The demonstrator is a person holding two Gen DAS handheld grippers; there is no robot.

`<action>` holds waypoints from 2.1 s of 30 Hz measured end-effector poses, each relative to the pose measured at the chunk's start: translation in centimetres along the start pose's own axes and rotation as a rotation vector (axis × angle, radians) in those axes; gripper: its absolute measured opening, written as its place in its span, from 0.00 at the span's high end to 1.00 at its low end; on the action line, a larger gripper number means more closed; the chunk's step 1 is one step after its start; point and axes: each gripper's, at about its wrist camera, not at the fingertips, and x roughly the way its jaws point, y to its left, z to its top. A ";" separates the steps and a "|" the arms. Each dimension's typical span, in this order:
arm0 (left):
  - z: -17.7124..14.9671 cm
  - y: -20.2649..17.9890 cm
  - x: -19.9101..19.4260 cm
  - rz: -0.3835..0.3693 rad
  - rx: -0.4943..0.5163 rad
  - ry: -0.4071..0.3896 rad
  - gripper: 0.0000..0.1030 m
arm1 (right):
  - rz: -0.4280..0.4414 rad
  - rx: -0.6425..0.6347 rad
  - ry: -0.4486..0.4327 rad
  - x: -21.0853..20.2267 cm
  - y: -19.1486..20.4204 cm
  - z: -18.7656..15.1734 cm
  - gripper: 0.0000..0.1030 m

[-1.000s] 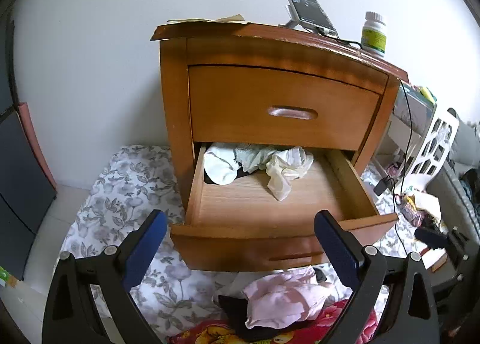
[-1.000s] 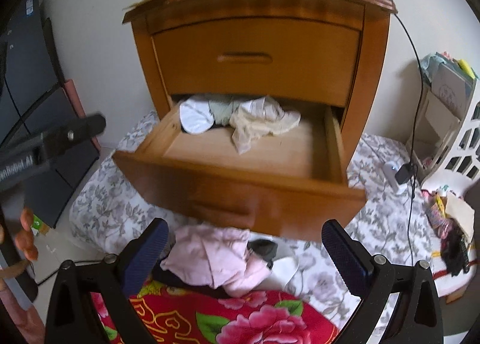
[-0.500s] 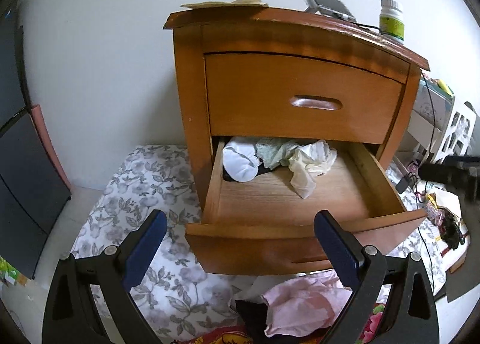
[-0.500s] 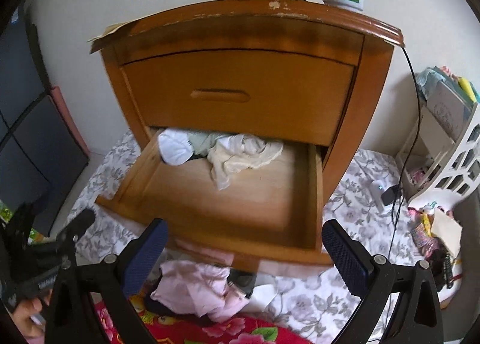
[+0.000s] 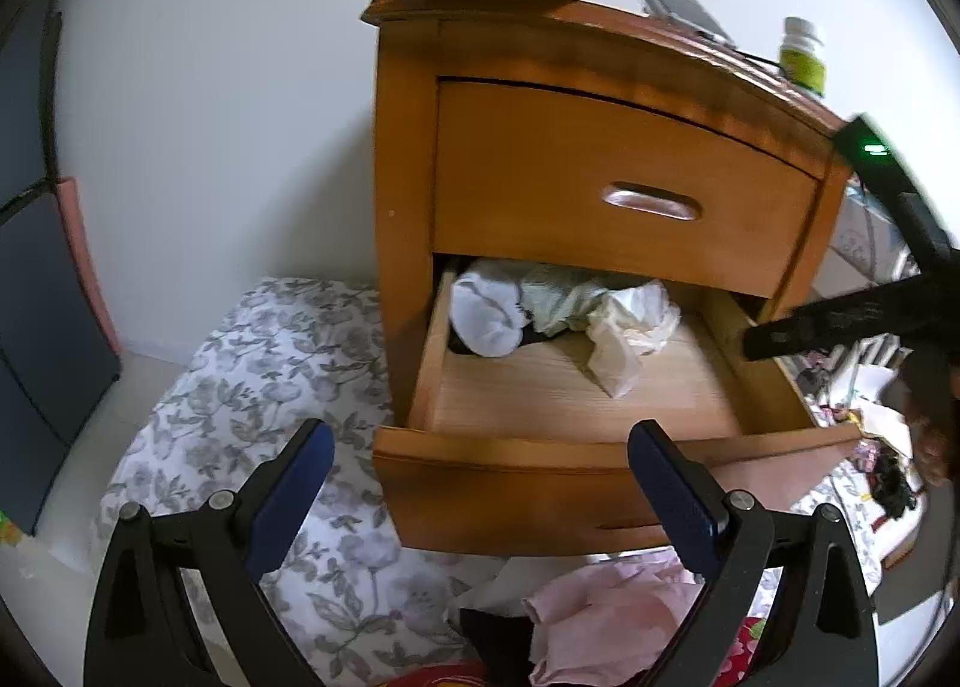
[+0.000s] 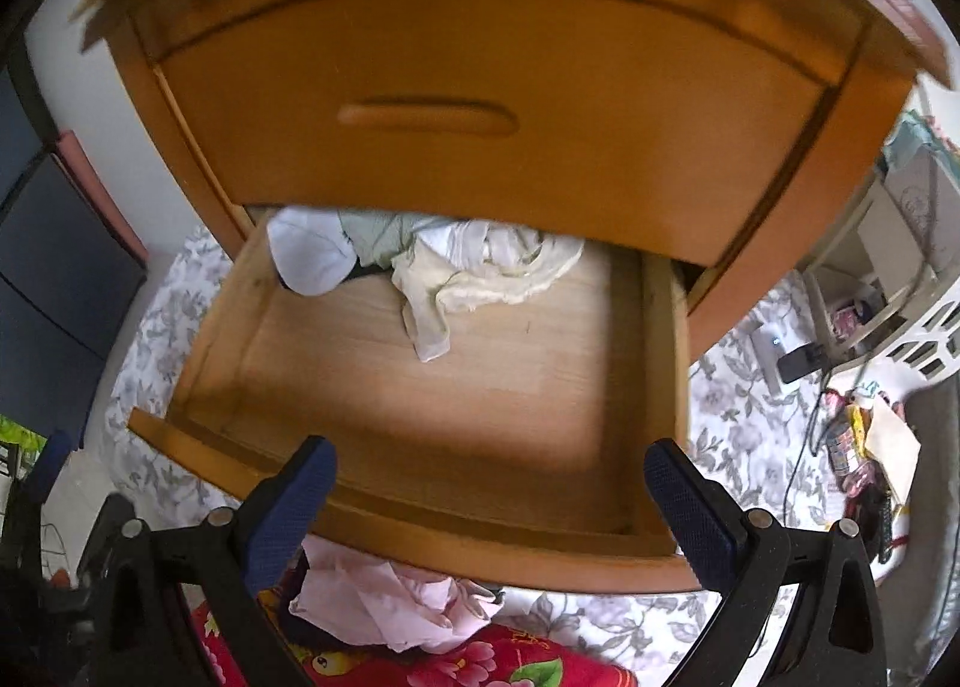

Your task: Organize soft objects

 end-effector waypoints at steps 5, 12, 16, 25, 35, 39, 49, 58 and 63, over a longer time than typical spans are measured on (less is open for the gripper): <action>-0.3 0.1 0.6 -0.021 0.007 0.004 0.04 | -0.007 -0.004 0.041 2.4 1.0 1.2 0.00; -0.5 2.0 1.2 -0.019 -0.047 0.007 0.04 | -0.046 -0.092 -0.022 4.2 2.5 3.1 0.00; -0.7 2.6 1.5 -0.033 -0.062 0.010 0.04 | -0.075 -0.138 -0.034 5.5 3.1 3.7 0.02; 0.9 3.9 2.5 -0.055 -0.097 0.047 0.04 | -0.180 -0.249 -0.054 8.1 4.3 5.2 0.16; 2.2 5.7 4.2 -0.036 -0.144 0.076 0.04 | -0.201 -0.332 -0.024 10.3 4.8 6.7 0.29; 1.7 6.1 4.9 -0.035 -0.153 0.090 0.04 | -0.187 -0.379 -0.010 10.8 6.0 6.7 0.30; 0.9 6.8 5.8 -0.021 -0.169 0.112 0.04 | -0.221 -0.468 0.049 13.1 8.6 6.5 0.49; 0.8 6.7 6.1 -0.027 -0.167 0.126 0.04 | -0.236 -0.466 0.081 14.2 9.2 6.8 0.76; 0.7 6.4 6.0 -0.030 -0.167 0.133 0.04 | -0.227 -0.477 0.077 13.3 9.2 6.3 0.93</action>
